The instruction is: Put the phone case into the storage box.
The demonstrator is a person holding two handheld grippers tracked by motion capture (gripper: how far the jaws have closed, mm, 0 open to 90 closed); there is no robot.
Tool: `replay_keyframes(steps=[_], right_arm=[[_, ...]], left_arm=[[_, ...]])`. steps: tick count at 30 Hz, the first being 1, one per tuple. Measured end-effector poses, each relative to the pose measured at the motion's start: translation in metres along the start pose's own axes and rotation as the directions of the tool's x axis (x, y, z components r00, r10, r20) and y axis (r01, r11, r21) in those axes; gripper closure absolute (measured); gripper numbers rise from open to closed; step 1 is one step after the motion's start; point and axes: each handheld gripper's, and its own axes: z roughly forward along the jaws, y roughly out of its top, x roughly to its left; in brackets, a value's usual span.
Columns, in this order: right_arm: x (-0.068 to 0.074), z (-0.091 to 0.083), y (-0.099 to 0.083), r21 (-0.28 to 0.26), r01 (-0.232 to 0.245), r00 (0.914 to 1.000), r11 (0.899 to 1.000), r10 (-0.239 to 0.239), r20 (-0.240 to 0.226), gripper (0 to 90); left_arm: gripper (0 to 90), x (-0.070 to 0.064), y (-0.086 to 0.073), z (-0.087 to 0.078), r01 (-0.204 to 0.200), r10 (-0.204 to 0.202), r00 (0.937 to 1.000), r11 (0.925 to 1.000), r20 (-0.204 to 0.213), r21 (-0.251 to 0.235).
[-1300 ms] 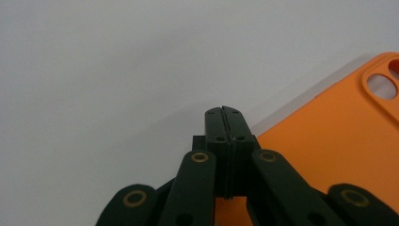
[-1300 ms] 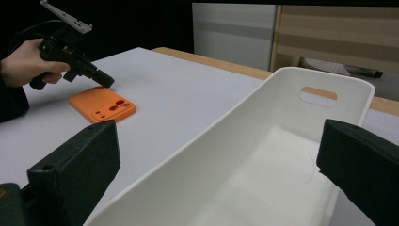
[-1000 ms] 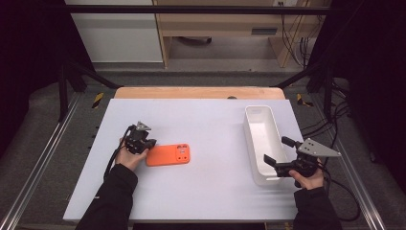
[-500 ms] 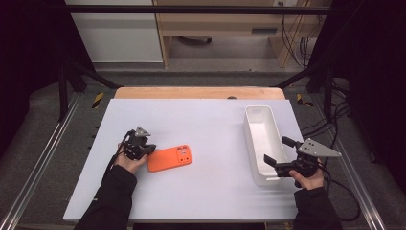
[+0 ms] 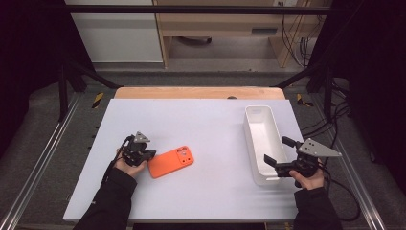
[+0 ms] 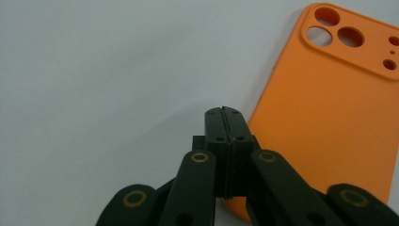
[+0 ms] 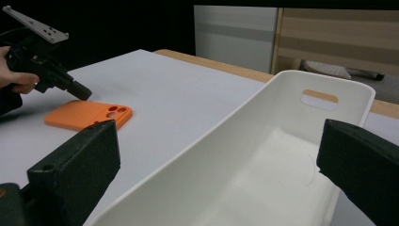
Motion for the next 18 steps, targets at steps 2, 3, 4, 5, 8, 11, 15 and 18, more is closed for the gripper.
replay_keyframes(steps=[2,3,4,5,8,11,15,18], right_arm=[[0.0,0.0,0.0,0.0,-0.001,1.0,1.0,0.001,0.0,0.4],[0.0,0.0,0.0,0.0,0.0,1.0,1.0,0.0,0.001,0.4],[0.0,0.0,0.0,0.0,0.0,1.0,1.0,0.0,0.0,0.4],[0.0,0.0,0.0,0.0,0.0,1.0,1.0,0.0,0.0,0.4],[0.0,0.0,0.0,0.001,0.001,1.0,1.0,-0.001,0.002,0.5],[0.0,0.0,0.0,0.0,0.001,1.0,1.0,-0.001,-0.001,0.5],[0.0,0.0,0.0,0.0,0.0,1.0,1.0,0.0,-0.001,0.4],[0.0,0.0,0.0,0.0,0.0,1.0,1.0,0.0,0.002,0.4]], left_arm=[[90.0,-0.001,-0.002,-0.001,-0.004,0.004,1.0,1.0,0.003,0.0],[90.0,-0.002,-0.003,-0.002,-0.005,0.005,1.0,1.0,0.006,-0.001],[90.0,-0.004,-0.004,-0.003,-0.007,0.007,0.9999,1.0,0.01,-0.001],[90.0,-0.004,-0.004,-0.003,-0.007,0.007,0.9999,1.0,0.01,-0.001],[90.0,-0.007,-0.007,-0.006,-0.013,0.013,0.9998,0.9999,0.015,-0.001],[90.0,-0.01,-0.009,-0.008,-0.019,0.019,0.9996,0.9998,0.019,-0.001],[90.0,-0.013,-0.012,-0.01,-0.02,0.02,0.9995,0.9998,0.025,-0.005],[90.0,-0.016,-0.013,-0.011,-0.021,0.021,0.9993,0.9998,0.031,-0.004]])
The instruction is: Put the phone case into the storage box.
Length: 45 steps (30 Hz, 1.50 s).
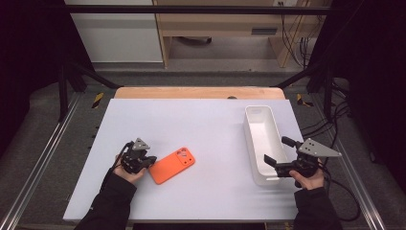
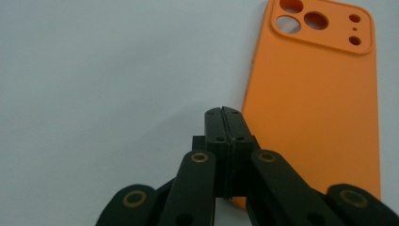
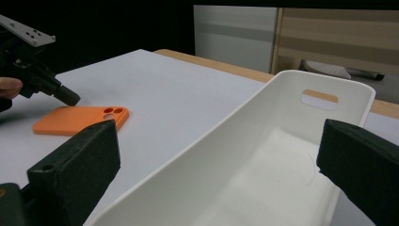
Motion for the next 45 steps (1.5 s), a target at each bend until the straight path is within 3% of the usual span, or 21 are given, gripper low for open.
replay_keyframes(steps=[13,19,20,23,30,33,41,45], right_arm=[[0.0,-0.001,0.0,-0.005,0.002,1.0,1.0,-0.002,0.001,0.4],[-0.001,-0.001,0.0,-0.003,0.004,1.0,1.0,-0.004,0.002,0.5],[0.0,-0.001,0.0,-0.003,0.004,1.0,1.0,-0.004,0.002,0.5],[-0.001,-0.001,0.0,-0.003,0.003,1.0,1.0,-0.003,0.003,0.4],[-0.001,-0.003,0.001,-0.008,0.002,1.0,1.0,-0.002,0.003,0.5],[-0.001,-0.003,0.001,-0.008,0.002,1.0,1.0,-0.002,0.002,0.4],[-0.002,-0.004,0.001,-0.013,0.004,1.0,1.0,-0.004,0.002,0.5],[-0.001,-0.003,0.001,-0.01,0.005,1.0,1.0,-0.005,0.002,0.4]], left_arm=[[90.0,-0.003,-0.002,-0.003,-0.019,0.019,0.9998,0.9998,0.009,-0.009],[84.8,0.0,0.002,-0.014,-0.006,0.006,1.0,0.9975,0.003,-0.07],[77.2,0.001,0.003,-0.017,-0.011,0.011,0.9999,0.9958,0.006,-0.091],[73.1,0.001,0.006,-0.026,-0.015,0.018,0.9997,0.9906,0.016,-0.136],[53.5,-0.001,0.014,-0.043,-0.011,0.02,0.9991,0.9757,0.039,-0.219],[47.2,-0.002,0.016,-0.048,-0.022,0.034,0.9983,0.9725,0.048,-0.232],[32.2,-0.005,0.022,-0.062,-0.019,0.035,0.9982,0.9538,0.05,-0.3],[23.7,-0.006,0.025,-0.066,-0.012,0.036,0.9967,0.9511,0.073,-0.309]])
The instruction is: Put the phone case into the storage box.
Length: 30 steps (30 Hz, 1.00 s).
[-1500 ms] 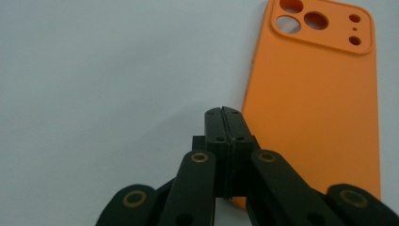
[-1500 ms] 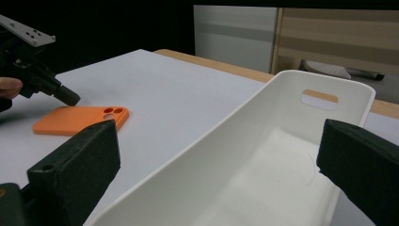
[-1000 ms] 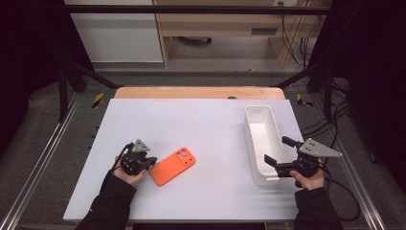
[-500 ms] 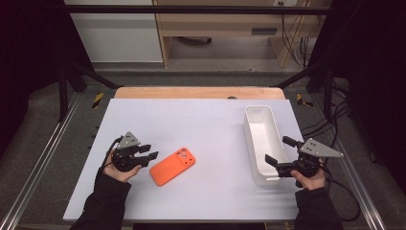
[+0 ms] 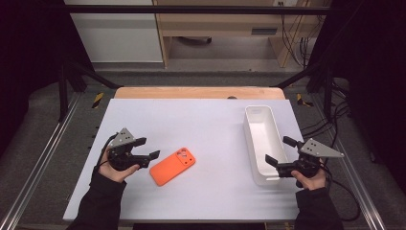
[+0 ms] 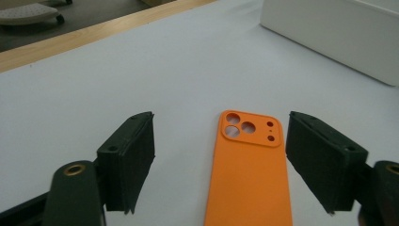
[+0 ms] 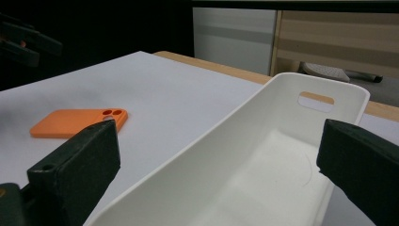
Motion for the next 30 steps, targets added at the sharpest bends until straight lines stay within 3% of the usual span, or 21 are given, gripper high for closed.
replay_keyframes(steps=[9,30], right_arm=[[0.0,0.0,0.0,0.0,-0.001,1.0,1.0,0.001,0.002,0.5],[0.0,-0.001,0.001,-0.002,0.0,1.0,1.0,0.0,0.003,0.4]], left_arm=[[6.1,-0.005,0.008,-0.006,-0.023,0.024,0.9996,0.9994,0.016,-0.026],[0.0,-0.017,0.021,0.002,-0.073,0.072,0.9962,0.9971,0.048,0.019]])
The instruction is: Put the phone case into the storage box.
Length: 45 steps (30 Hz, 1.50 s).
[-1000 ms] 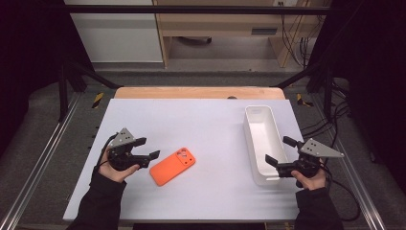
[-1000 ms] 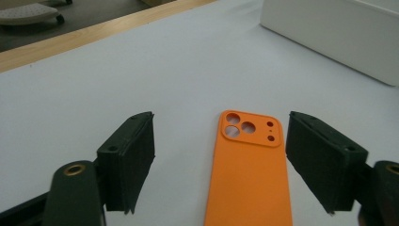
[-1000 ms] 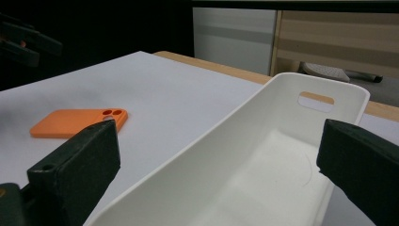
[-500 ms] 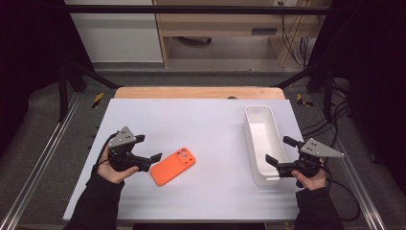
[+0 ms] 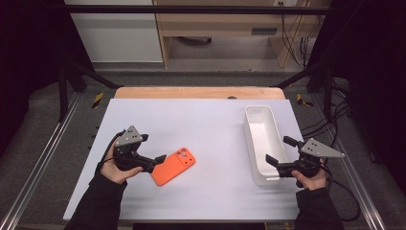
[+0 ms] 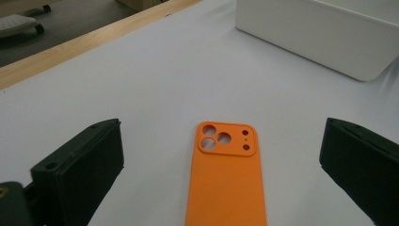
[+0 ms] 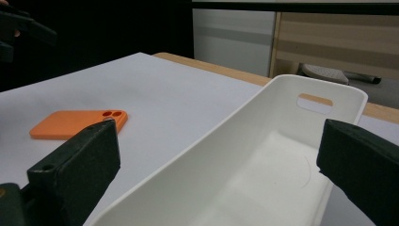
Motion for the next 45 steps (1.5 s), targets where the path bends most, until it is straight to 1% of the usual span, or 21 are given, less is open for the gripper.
replay_keyframes(steps=[4,9,11,12,13,16,18,28,35,39,45], right_arm=[[0.0,0.0,0.0,0.001,0.002,1.0,1.0,-0.002,-0.002,0.4],[0.001,-0.001,0.001,-0.004,0.001,1.0,1.0,-0.001,-0.001,0.4],[0.0,-0.001,0.001,-0.006,0.0,1.0,1.0,0.0,0.0,0.4],[0.0,-0.001,0.001,-0.005,0.0,1.0,1.0,0.0,0.001,0.5],[0.0,-0.001,0.001,-0.005,0.0,1.0,1.0,0.0,0.001,0.5],[0.0,-0.001,0.001,-0.006,0.0,1.0,1.0,0.0,0.0,0.4],[0.0,-0.001,0.001,-0.006,0.001,1.0,1.0,-0.001,0.0,0.5],[0.001,-0.001,0.001,-0.004,0.0,1.0,1.0,0.0,0.0,0.4],[0.0,-0.001,0.001,-0.005,0.001,1.0,1.0,-0.001,0.0,0.4],[0.0,-0.001,0.001,-0.003,0.001,1.0,1.0,-0.001,0.0,0.4],[0.0,0.0,0.0,-0.002,0.004,1.0,1.0,-0.004,0.0,0.4]], left_arm=[[0.0,-0.002,0.003,0.004,-0.007,0.007,1.0,0.9999,0.004,0.008],[0.0,-0.003,0.008,0.01,-0.016,0.016,0.9998,0.9994,0.014,0.031],[0.0,-0.003,0.01,0.014,-0.018,0.017,0.9997,0.9991,0.017,0.039],[0.0,-0.004,0.011,0.02,-0.017,0.015,0.9996,0.9985,0.024,0.052],[0.0,-0.004,0.011,0.02,-0.017,0.015,0.9996,0.9985,0.024,0.052],[0.0,-0.004,0.011,0.027,-0.021,0.019,0.9995,0.9969,0.027,0.076],[0.0,-0.004,0.01,0.032,-0.022,0.02,0.9995,0.9954,0.024,0.094],[0.0,-0.003,0.0,0.046,-0.008,0.003,0.9994,0.9913,0.034,0.131],[0.0,0.0,-0.01,0.057,0.001,-0.008,0.9992,0.9837,0.04,0.18],[0.0,-0.001,-0.013,0.062,-0.007,-0.002,0.999,0.9789,0.046,0.204],[0.0,-0.002,-0.014,0.065,-0.008,-0.003,0.9987,0.9773,0.051,0.212]])
